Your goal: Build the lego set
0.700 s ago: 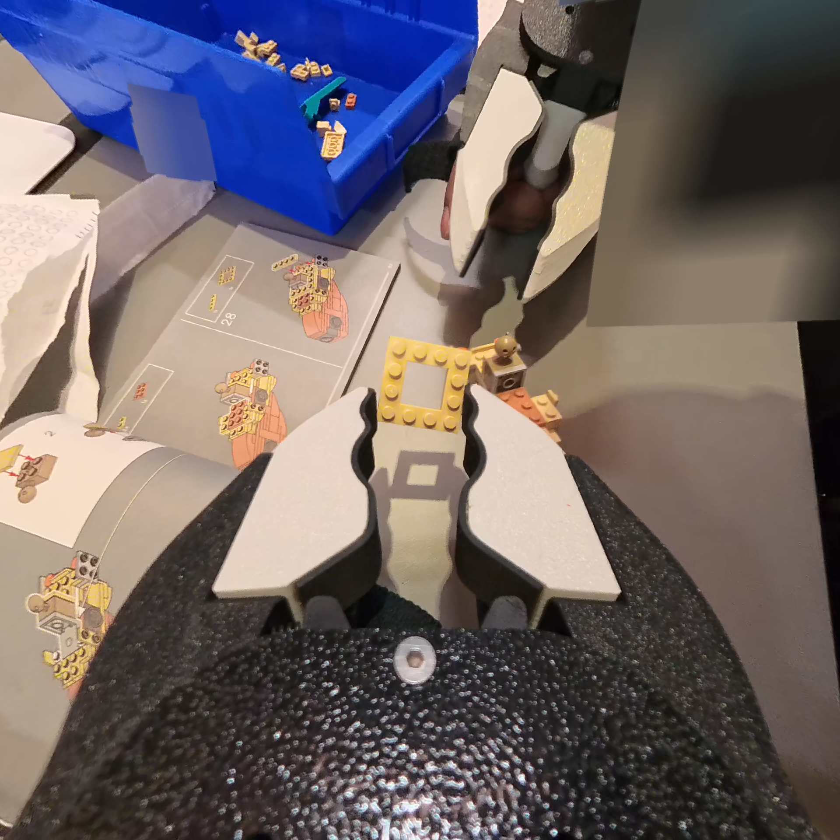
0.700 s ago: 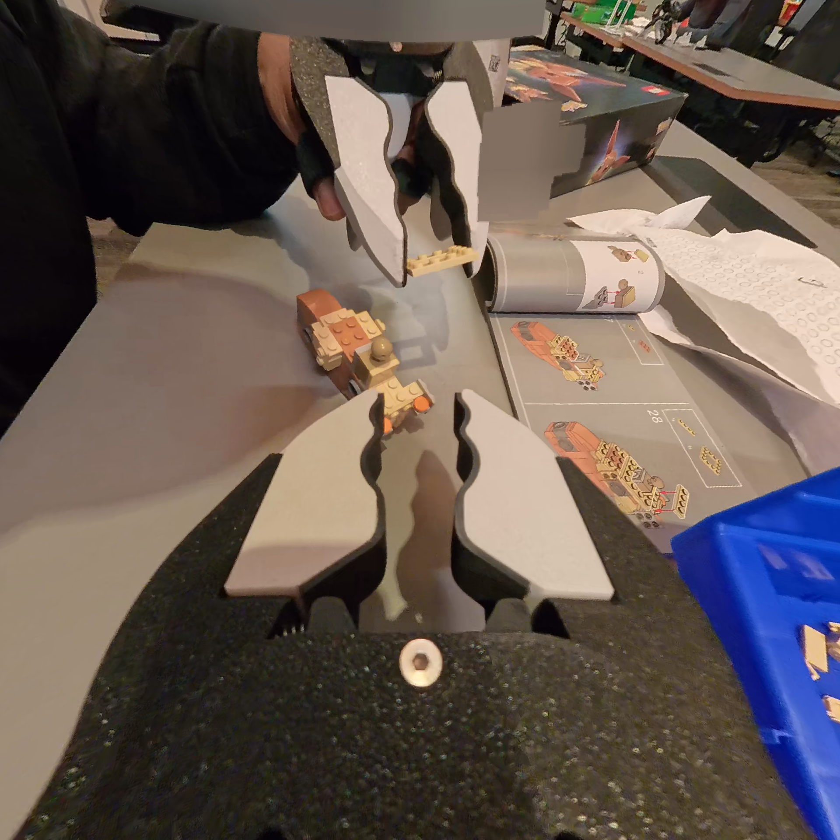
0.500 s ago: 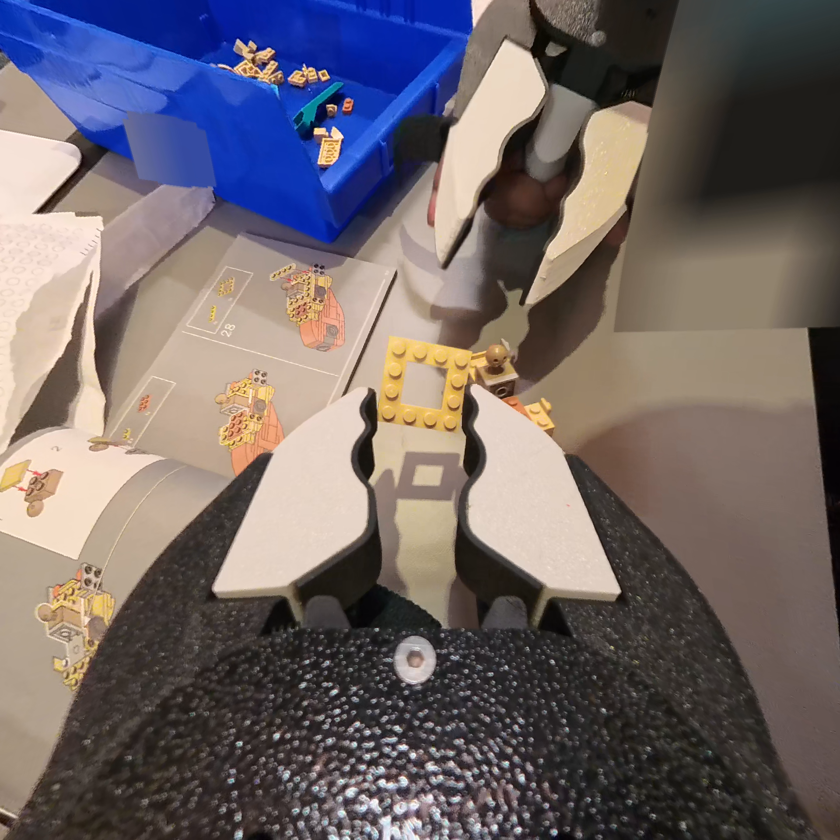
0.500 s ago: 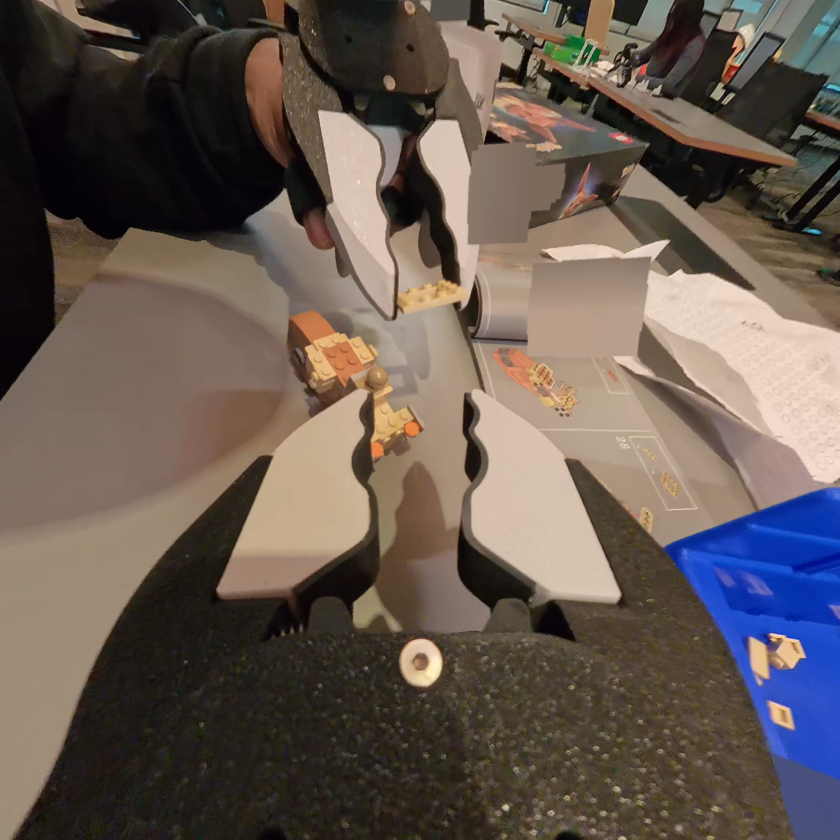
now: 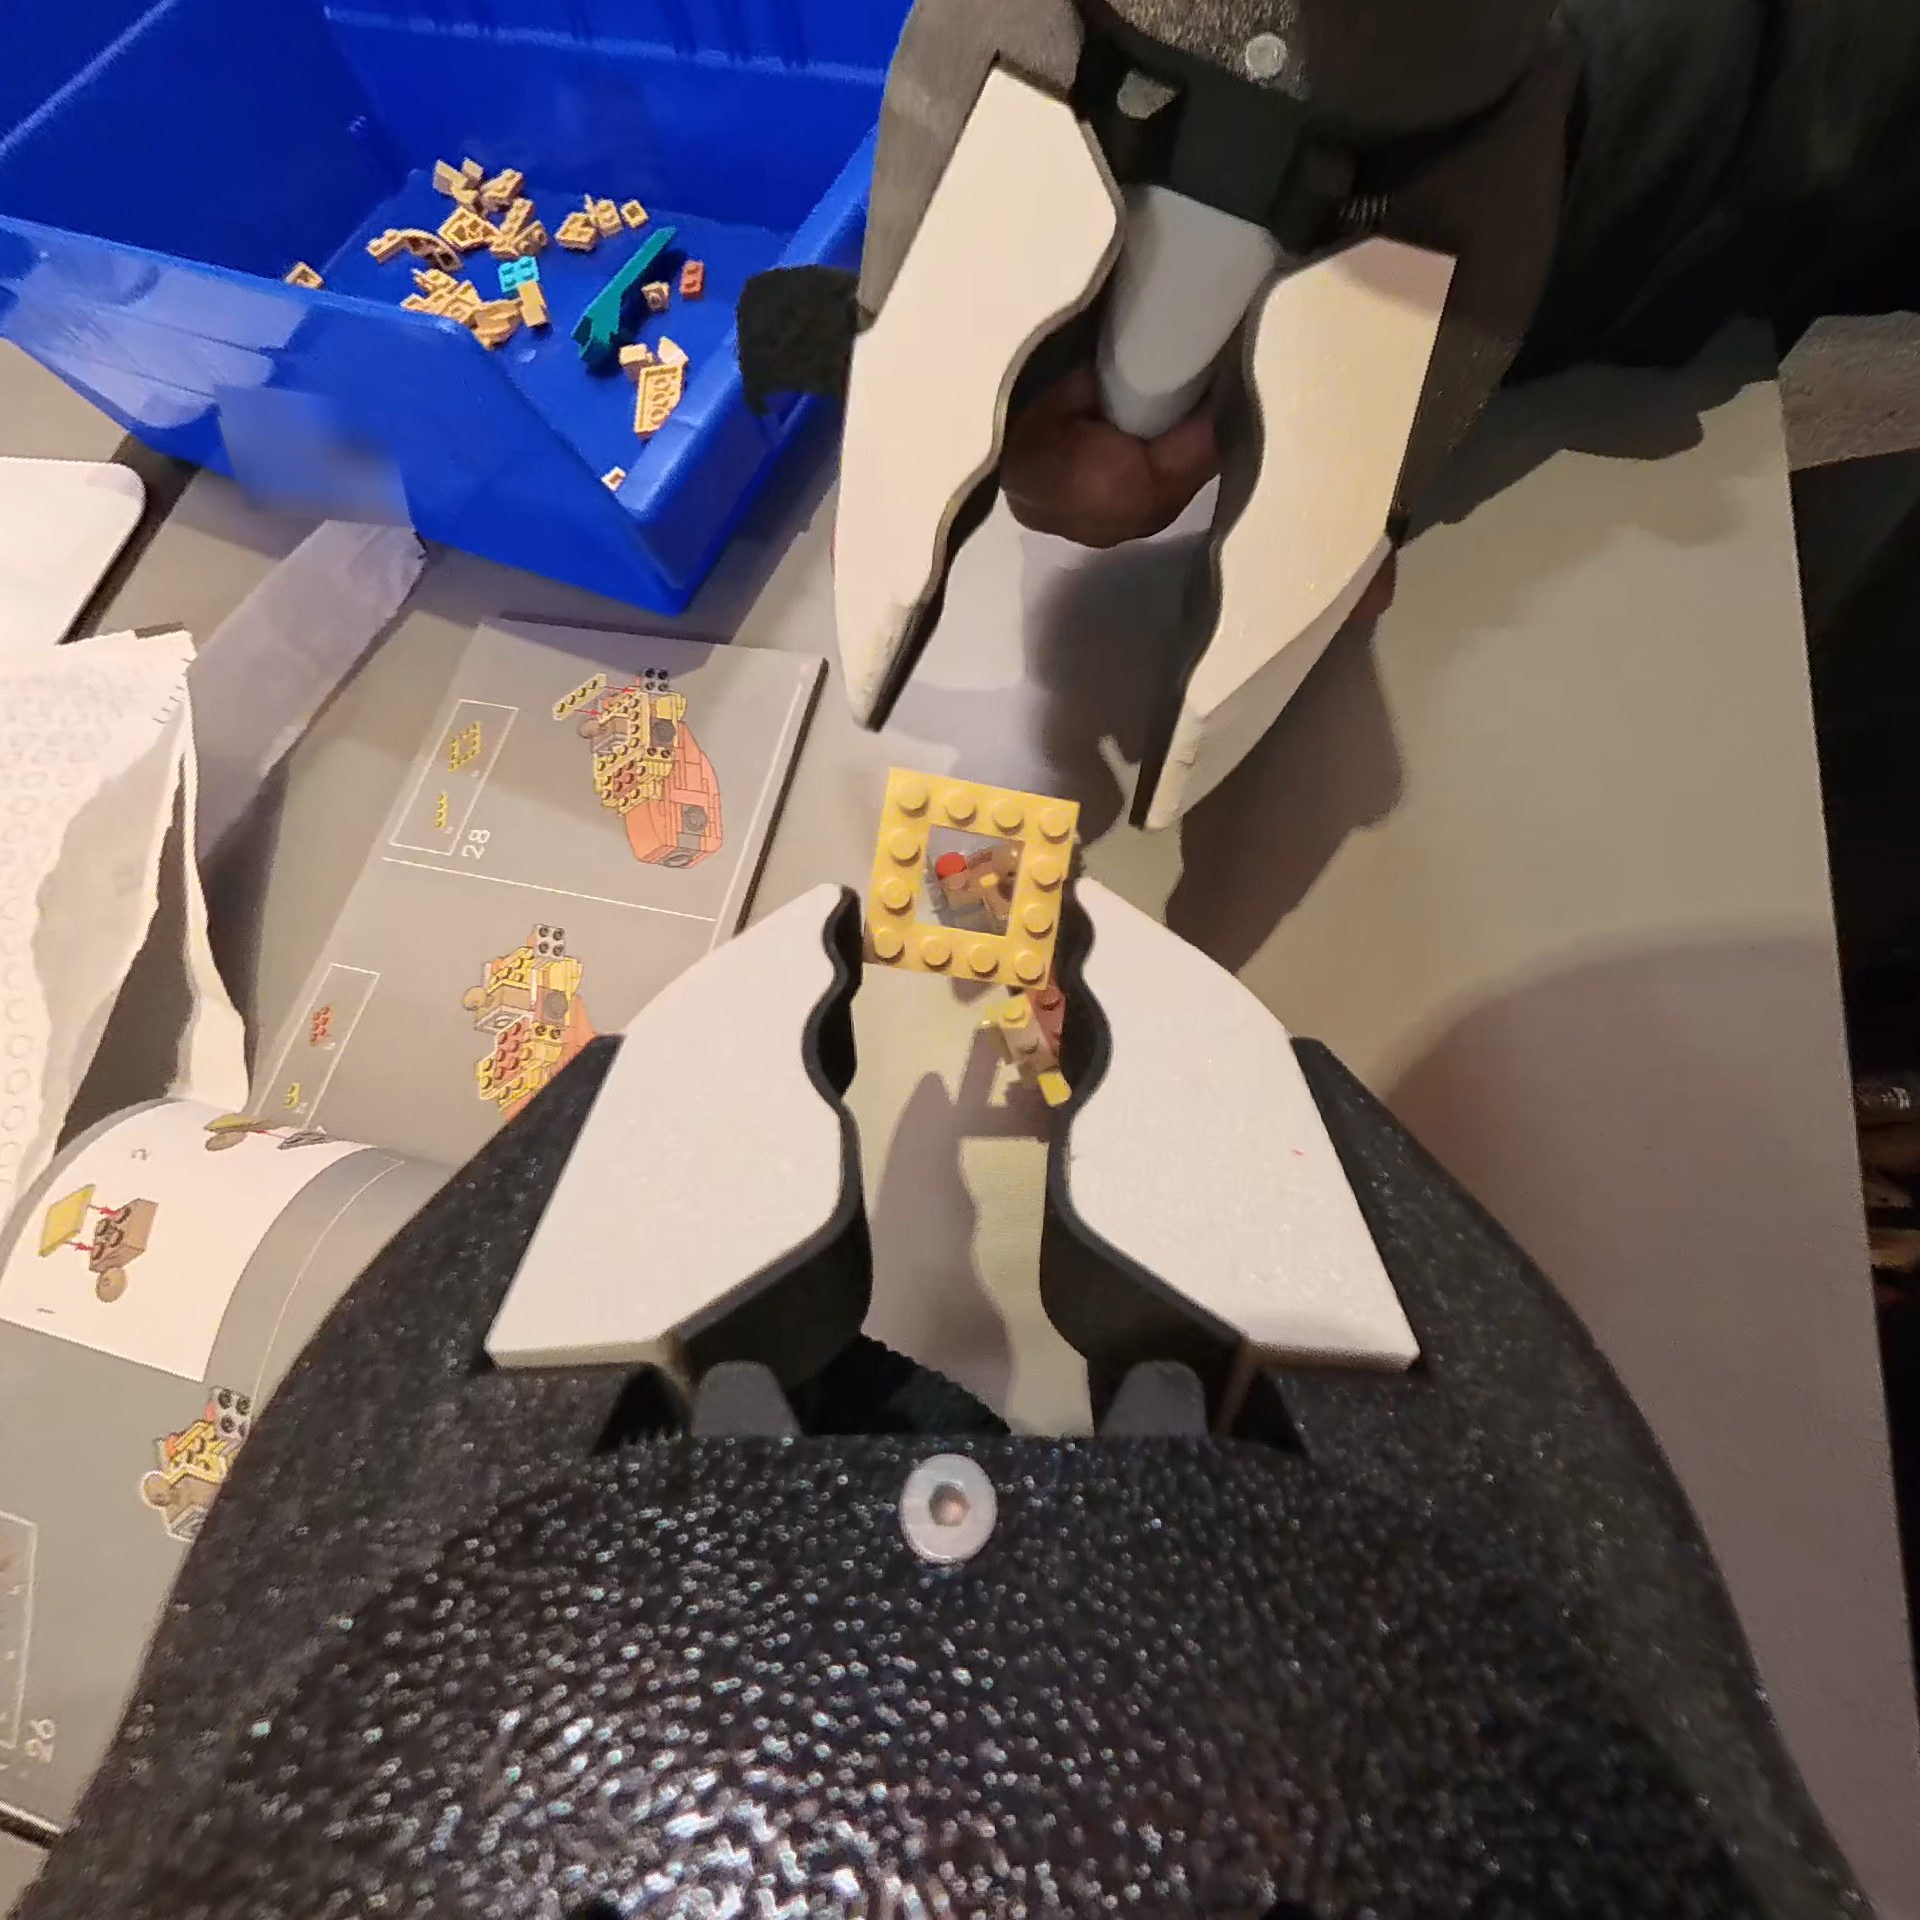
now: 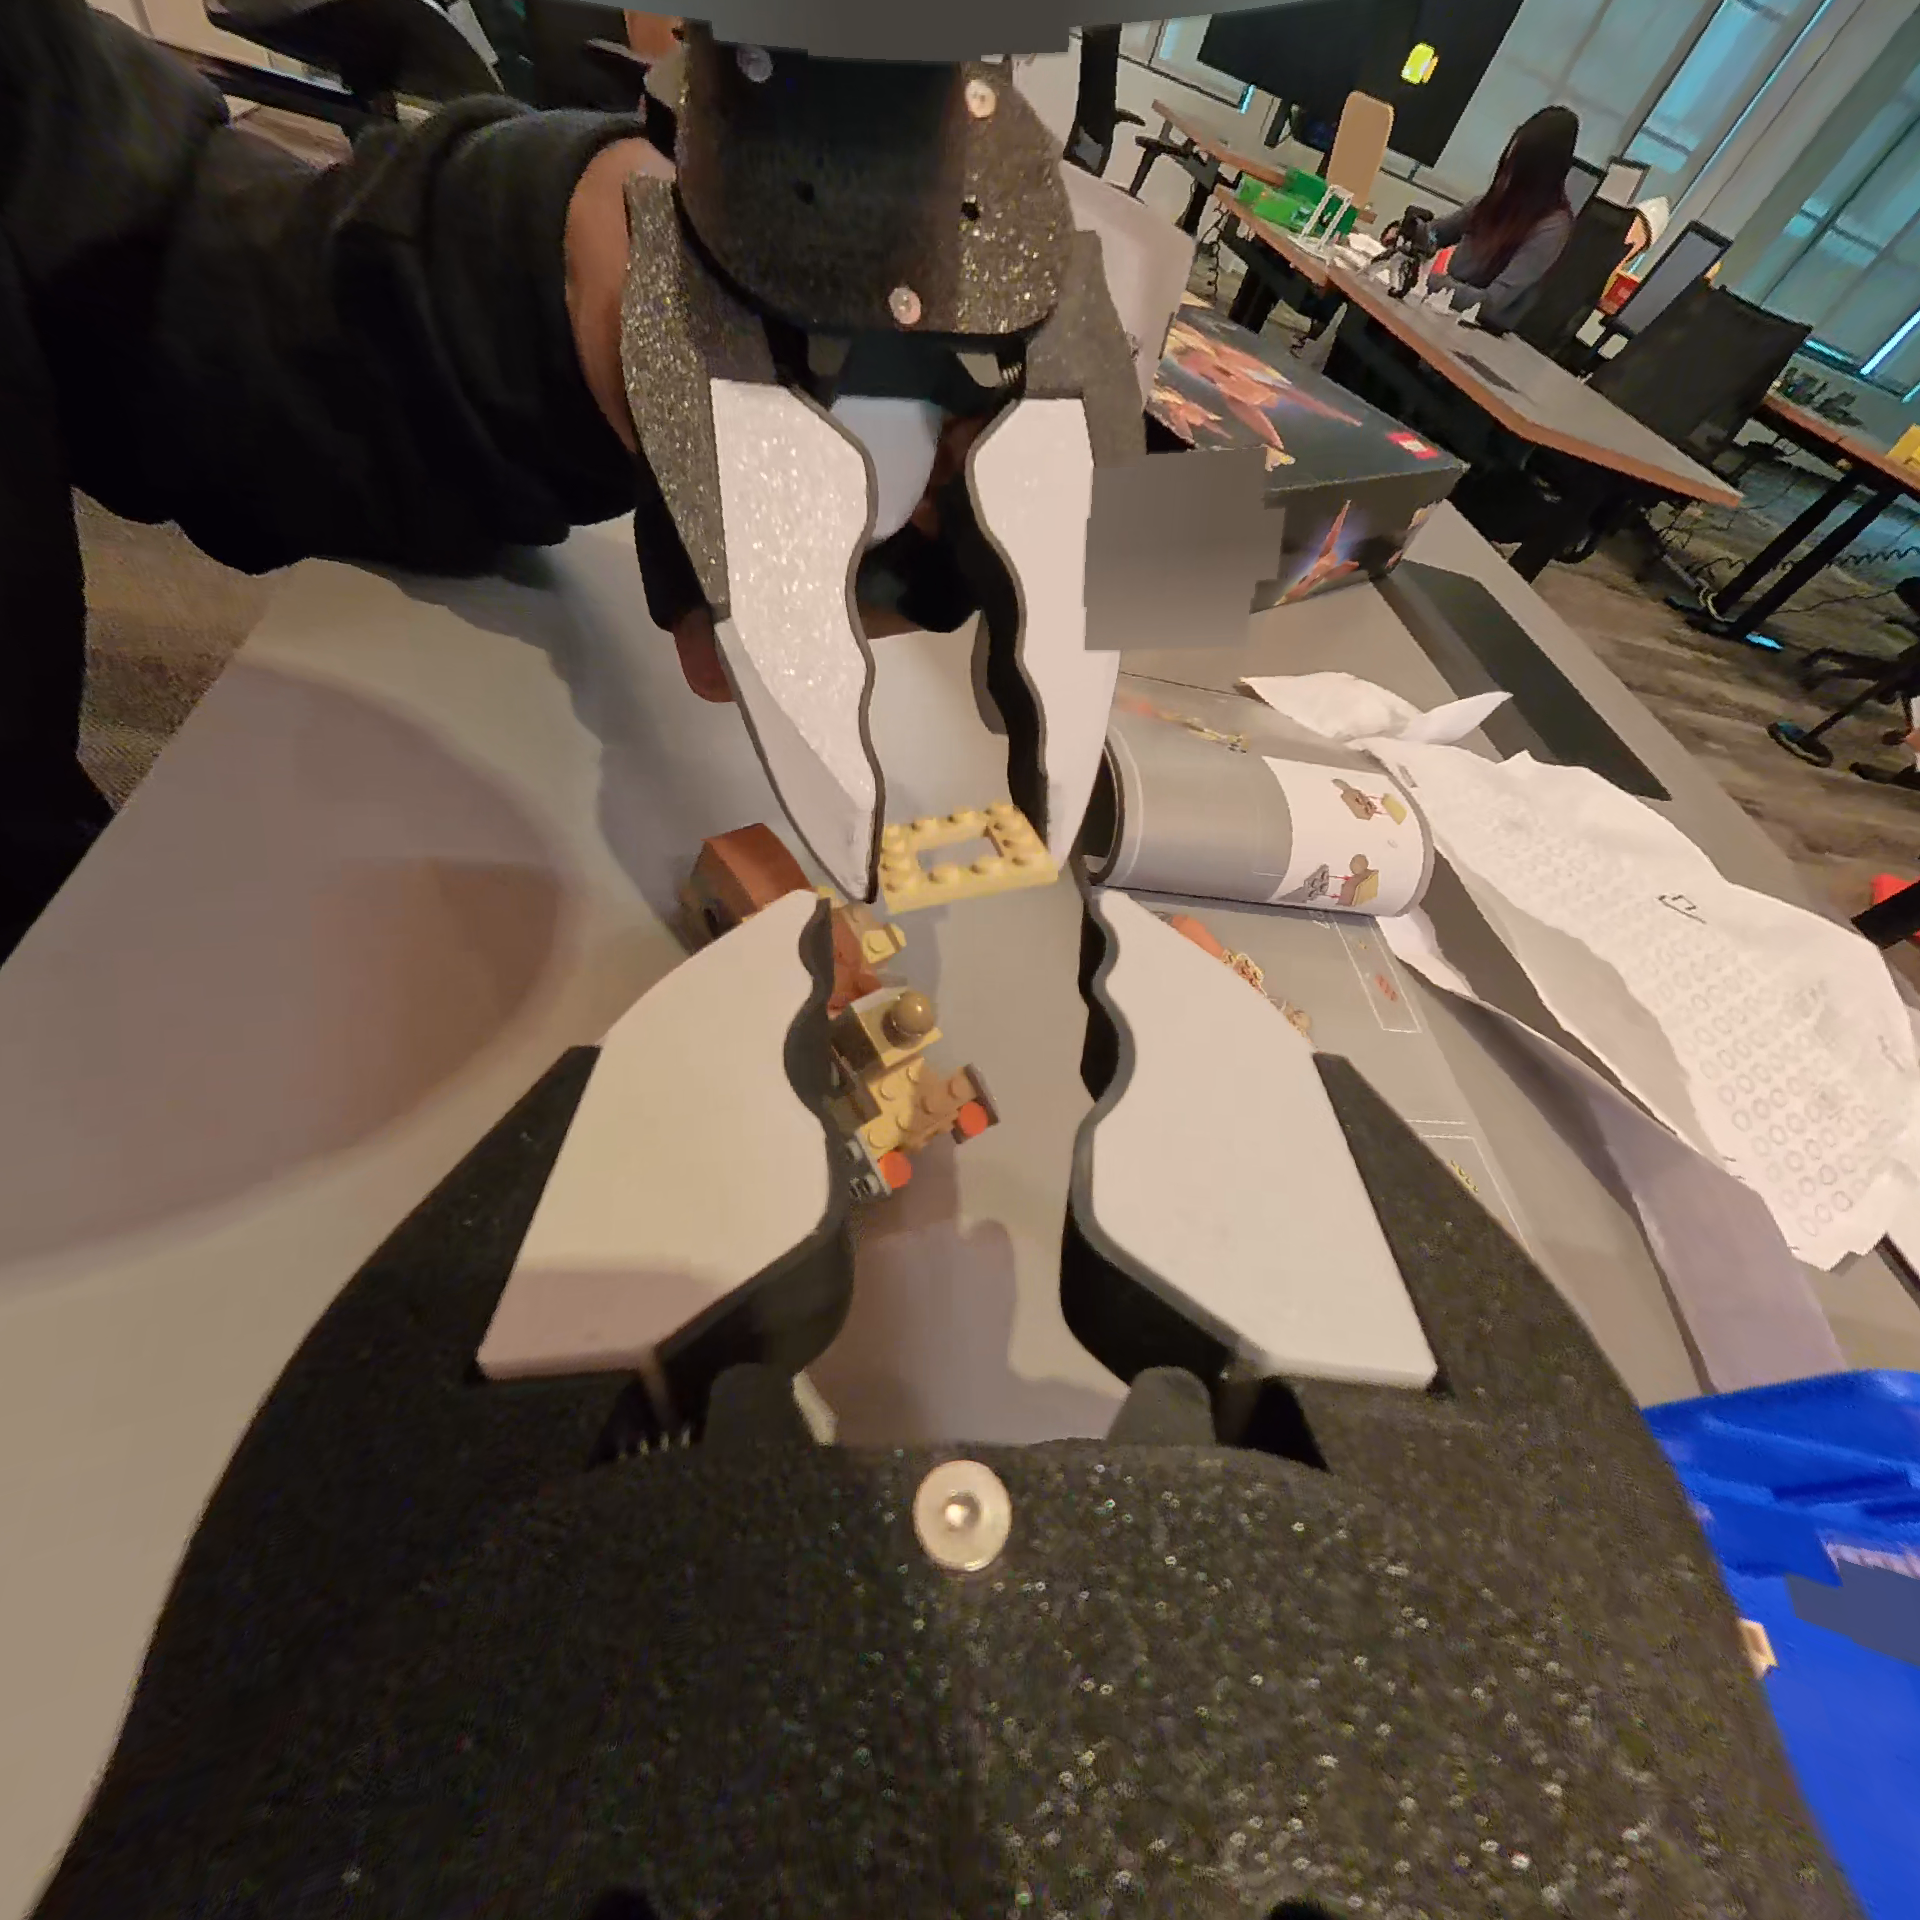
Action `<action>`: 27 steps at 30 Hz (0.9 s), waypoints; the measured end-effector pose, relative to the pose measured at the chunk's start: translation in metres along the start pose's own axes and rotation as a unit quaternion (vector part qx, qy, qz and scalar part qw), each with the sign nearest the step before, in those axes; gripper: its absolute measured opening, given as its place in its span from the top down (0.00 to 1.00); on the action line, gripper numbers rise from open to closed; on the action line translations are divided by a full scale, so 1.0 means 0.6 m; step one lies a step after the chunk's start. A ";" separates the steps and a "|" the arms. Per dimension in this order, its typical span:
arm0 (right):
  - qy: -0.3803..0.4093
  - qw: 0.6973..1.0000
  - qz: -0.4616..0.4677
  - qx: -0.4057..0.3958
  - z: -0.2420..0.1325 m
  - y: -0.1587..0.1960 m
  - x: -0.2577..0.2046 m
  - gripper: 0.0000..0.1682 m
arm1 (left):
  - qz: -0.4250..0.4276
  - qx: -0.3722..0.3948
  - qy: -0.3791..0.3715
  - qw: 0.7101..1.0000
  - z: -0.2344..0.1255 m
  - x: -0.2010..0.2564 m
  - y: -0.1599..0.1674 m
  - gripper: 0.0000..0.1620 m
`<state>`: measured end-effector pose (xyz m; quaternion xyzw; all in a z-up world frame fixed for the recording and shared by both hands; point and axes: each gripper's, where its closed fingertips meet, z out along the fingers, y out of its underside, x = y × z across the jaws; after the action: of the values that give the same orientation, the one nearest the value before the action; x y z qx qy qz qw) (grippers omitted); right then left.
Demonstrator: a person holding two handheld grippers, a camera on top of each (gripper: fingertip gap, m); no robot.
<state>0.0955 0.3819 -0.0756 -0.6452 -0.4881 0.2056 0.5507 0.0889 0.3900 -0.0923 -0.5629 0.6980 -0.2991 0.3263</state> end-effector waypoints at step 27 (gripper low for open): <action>-0.048 0.999 0.000 0.005 0.002 0.008 -0.033 0.80 | 0.024 -0.003 0.055 0.998 0.006 0.039 0.000 0.78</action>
<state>0.0877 0.3657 -0.0858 -0.6314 -0.5130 0.2387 0.5302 0.0881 0.3667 -0.0969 -0.5299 0.7290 -0.3198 0.2923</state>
